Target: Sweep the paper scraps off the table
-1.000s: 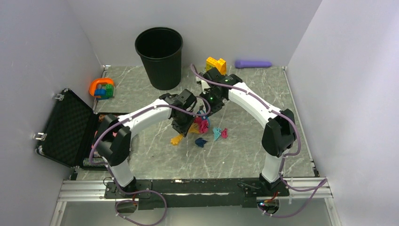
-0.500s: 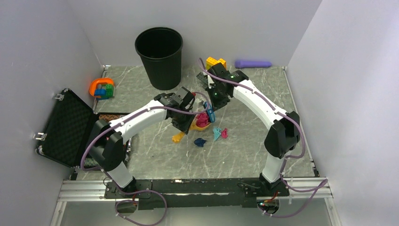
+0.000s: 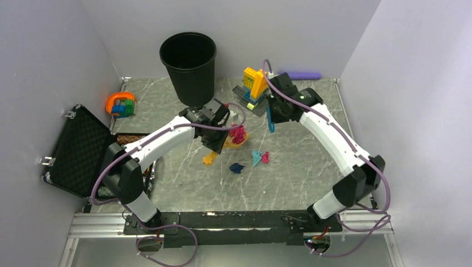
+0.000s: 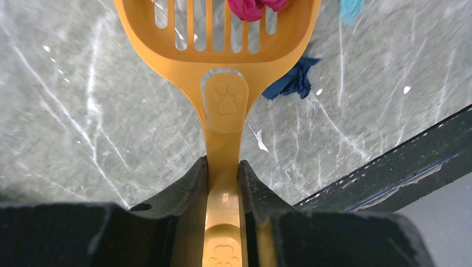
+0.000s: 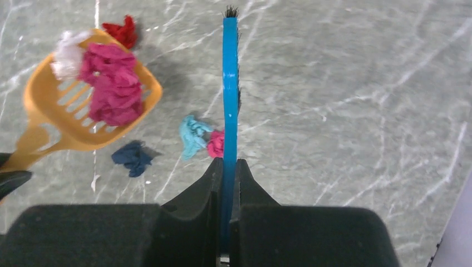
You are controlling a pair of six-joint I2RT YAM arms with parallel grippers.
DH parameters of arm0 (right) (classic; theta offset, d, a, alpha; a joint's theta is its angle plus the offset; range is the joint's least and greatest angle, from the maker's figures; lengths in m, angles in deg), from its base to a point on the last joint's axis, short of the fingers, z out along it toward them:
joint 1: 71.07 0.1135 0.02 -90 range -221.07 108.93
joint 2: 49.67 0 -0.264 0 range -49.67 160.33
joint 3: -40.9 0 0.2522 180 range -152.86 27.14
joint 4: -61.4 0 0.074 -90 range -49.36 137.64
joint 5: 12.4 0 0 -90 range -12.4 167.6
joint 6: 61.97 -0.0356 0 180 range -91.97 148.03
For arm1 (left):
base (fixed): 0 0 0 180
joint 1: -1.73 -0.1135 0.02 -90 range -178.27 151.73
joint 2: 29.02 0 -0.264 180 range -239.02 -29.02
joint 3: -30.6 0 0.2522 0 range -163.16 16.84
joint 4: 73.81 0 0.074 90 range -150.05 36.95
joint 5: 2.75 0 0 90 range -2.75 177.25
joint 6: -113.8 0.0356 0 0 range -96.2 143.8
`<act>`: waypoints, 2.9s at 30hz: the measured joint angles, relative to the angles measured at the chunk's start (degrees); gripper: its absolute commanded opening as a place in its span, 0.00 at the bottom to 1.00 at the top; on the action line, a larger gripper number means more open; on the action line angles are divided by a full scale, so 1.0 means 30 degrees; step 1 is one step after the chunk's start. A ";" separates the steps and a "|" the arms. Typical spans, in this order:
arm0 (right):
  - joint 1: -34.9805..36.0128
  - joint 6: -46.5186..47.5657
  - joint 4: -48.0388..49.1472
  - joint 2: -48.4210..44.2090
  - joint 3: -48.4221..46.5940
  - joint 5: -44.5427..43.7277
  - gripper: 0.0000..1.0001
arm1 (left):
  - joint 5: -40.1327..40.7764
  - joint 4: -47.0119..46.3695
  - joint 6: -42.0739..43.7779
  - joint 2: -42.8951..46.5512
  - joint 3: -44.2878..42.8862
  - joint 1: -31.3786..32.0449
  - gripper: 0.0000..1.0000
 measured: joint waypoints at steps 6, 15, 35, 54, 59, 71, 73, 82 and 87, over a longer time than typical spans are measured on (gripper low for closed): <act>-0.0525 -0.1712 0.0321 -0.2747 0.1829 -0.2339 0.00 | 0.0816 0.1268 -0.0364 0.0000 -0.3330 -0.0168 0.00; -0.0525 -0.2637 0.0474 -0.3803 0.2892 -0.3104 0.00 | 0.0750 0.3220 -0.0357 -0.0889 -0.9464 -0.2368 0.00; -0.0525 -0.3206 0.0590 -0.3810 0.3206 -0.2448 0.00 | -1.4673 -1.2189 -1.5759 -0.4510 -0.8218 -1.3610 0.00; -0.0532 -0.4597 0.2965 -0.1406 0.3053 0.1202 0.00 | -1.6160 -3.5110 -3.4906 -0.5435 -0.1712 -1.3646 0.00; -0.0525 -0.5413 0.4707 0.1027 0.1661 0.4634 0.00 | -1.6604 -3.4498 -3.4170 -0.4845 -0.1727 -1.3617 0.00; -0.0510 -1.1708 1.2218 0.5049 0.2688 0.9741 0.00 | -1.8309 -2.7817 -2.7576 -0.0299 -0.1304 -1.1424 0.00; -0.0532 -1.2371 1.2050 0.5508 0.2980 0.9624 0.00 | -1.8440 -2.5616 -2.5675 0.0750 -0.1180 -1.1395 0.00; -0.1851 -1.2757 0.6878 0.5814 0.3155 0.7344 0.00 | -1.5912 -1.1803 -1.4316 0.3315 -0.2929 -1.1009 0.00; -0.2324 -1.1183 0.4962 0.3045 0.3716 0.6943 0.00 | -1.4520 -0.7766 -1.1132 0.3985 -0.2324 -1.0477 0.00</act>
